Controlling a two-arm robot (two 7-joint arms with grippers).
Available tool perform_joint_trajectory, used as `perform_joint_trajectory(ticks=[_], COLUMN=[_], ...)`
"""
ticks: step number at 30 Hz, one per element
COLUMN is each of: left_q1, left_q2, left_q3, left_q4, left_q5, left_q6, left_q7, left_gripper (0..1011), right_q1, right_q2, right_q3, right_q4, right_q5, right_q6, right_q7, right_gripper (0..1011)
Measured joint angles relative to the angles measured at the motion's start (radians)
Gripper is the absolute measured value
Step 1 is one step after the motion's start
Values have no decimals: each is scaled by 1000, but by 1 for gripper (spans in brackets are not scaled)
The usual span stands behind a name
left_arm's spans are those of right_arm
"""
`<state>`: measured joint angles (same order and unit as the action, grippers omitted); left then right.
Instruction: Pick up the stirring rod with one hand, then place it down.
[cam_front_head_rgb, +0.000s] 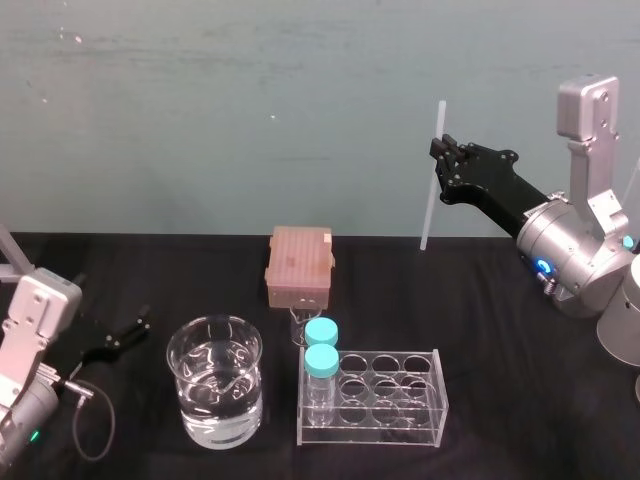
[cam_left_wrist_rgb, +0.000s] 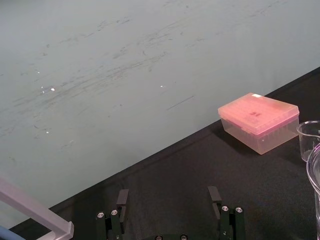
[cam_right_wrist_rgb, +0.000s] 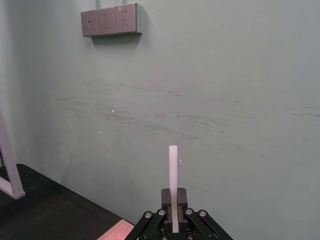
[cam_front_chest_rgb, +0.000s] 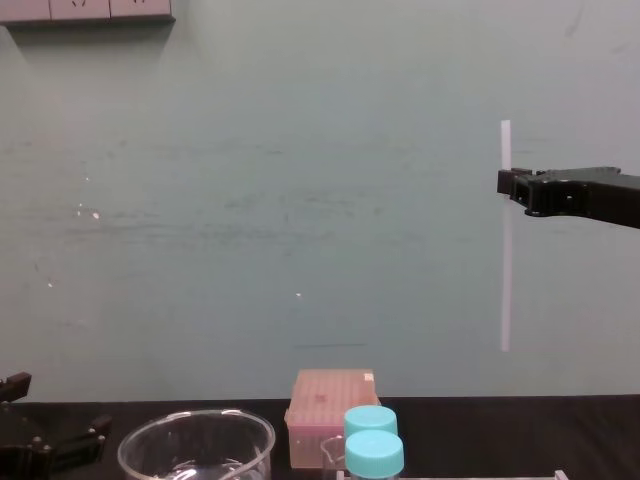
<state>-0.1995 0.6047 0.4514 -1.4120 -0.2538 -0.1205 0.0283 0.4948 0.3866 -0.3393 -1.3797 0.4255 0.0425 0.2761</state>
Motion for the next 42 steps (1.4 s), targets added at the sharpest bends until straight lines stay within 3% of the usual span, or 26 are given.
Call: perform_joint_trajectory(ticks=[42], left_q1=[0], left_q2=[0], left_q3=[0], left_q4=[0], left_q5=[0], left_q6=[0], left_q7=[0], left_gripper=[1005], right_q1=[1], right_q2=[2], right_q3=[-3], right_q4=[-1], right_q5=[4], right_q6=[0], right_q7=[2], right_gripper=[62])
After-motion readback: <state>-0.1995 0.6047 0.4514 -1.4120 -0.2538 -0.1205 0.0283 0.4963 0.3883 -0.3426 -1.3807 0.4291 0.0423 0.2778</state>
